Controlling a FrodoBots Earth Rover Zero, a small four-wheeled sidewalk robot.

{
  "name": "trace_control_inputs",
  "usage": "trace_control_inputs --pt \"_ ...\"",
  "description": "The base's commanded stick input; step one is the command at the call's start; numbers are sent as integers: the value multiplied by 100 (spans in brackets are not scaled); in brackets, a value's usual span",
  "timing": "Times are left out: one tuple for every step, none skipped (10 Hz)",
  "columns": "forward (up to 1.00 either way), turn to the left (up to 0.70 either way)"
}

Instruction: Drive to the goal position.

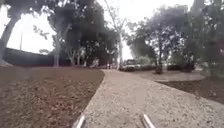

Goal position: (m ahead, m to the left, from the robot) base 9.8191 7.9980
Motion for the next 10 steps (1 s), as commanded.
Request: trace_control_inputs --pt "100 -8" --pt "100 0" --pt "100 -1" --pt "100 -9" --pt "100 -2" --pt "100 0" --pt "100 4" --pt "100 24" --pt "100 23" --pt "100 22"
